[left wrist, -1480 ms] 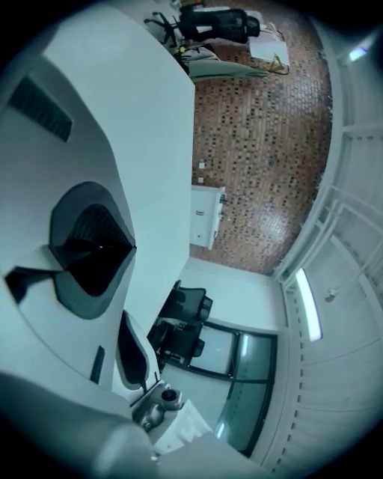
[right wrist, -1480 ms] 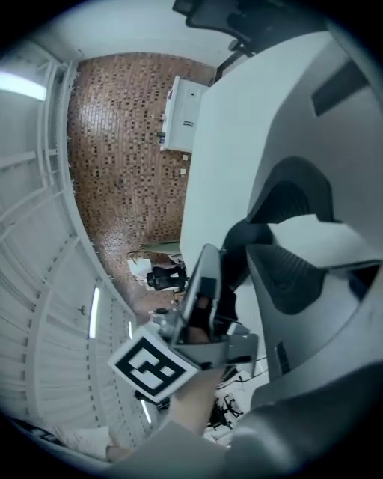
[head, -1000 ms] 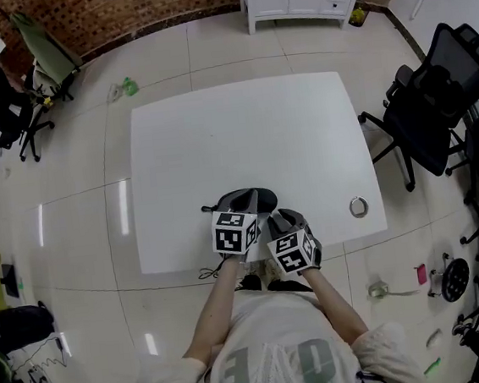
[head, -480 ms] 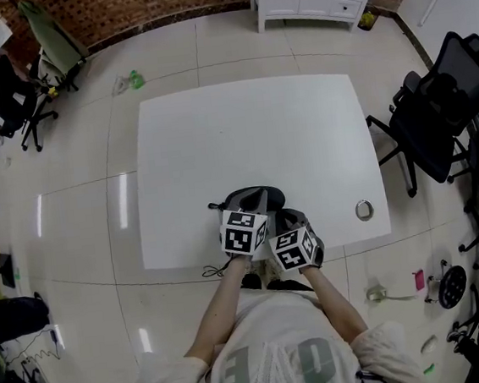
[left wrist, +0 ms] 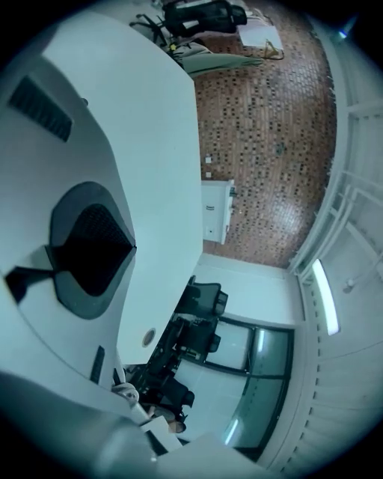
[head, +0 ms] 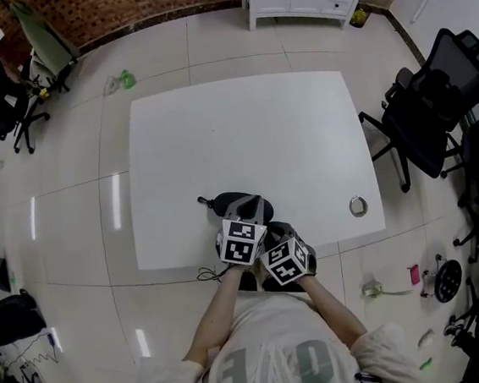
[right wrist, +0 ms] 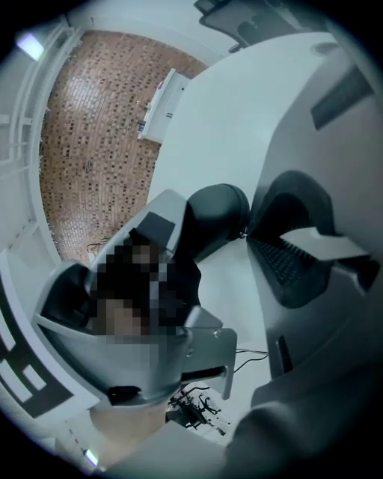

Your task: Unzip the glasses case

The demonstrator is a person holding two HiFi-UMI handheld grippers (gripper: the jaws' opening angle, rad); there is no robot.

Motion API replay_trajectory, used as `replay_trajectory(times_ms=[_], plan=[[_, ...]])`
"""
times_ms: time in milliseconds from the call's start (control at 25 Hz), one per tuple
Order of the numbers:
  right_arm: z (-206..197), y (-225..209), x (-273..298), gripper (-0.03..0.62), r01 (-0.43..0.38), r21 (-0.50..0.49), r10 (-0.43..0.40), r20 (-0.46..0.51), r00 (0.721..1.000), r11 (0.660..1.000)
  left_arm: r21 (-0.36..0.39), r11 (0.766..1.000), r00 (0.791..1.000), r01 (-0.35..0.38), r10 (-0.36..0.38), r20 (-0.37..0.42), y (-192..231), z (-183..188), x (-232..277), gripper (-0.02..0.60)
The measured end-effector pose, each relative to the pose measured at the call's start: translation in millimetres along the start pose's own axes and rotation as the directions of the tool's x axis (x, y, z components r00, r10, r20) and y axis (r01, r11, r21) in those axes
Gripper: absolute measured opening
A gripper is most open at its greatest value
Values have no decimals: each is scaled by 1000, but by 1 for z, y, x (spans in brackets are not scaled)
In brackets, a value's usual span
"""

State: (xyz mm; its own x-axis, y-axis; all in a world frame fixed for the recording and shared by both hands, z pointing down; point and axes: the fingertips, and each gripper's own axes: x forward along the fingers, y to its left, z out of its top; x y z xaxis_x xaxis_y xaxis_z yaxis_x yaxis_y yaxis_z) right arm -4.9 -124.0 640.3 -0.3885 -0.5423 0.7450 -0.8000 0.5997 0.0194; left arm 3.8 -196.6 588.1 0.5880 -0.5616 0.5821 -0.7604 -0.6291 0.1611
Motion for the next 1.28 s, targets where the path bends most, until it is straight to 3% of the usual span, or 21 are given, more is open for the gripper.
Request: replay_trajectory(times_ms=[400, 680, 760, 880, 1040, 1200, 1280], plan=[[-11, -37, -6, 0, 45, 29, -45, 0, 999, 999, -44, 999, 1000, 4, -3, 11, -1, -2, 2, 0], [1, -59, 7, 0, -8, -112, 7, -13, 1000, 994, -121, 992, 999, 24, -21, 27, 2, 0, 0, 0], [0, -62, 7, 0, 2, -97, -3, -9, 1000, 995, -171, 985, 999, -2, 10, 49, 8, -2, -9, 0], [-5, -68, 4, 0, 18, -47, -18, 0, 1000, 999, -280, 955, 988, -100, 128, 82, 36, -15, -40, 0], [-9, -60, -3, 0, 5, -55, -5, -1, 1000, 998, -345, 918, 977, -197, 215, 13, 72, -47, -59, 0], [-17, -30, -11, 0, -52, -130, 50, -16, 999, 990, -332, 920, 974, -210, 225, 5, 80, -51, -52, 0], [-21, -13, -14, 0, -74, -164, 72, -17, 997, 984, -304, 934, 980, -188, 199, 6, 80, -43, -41, 0]])
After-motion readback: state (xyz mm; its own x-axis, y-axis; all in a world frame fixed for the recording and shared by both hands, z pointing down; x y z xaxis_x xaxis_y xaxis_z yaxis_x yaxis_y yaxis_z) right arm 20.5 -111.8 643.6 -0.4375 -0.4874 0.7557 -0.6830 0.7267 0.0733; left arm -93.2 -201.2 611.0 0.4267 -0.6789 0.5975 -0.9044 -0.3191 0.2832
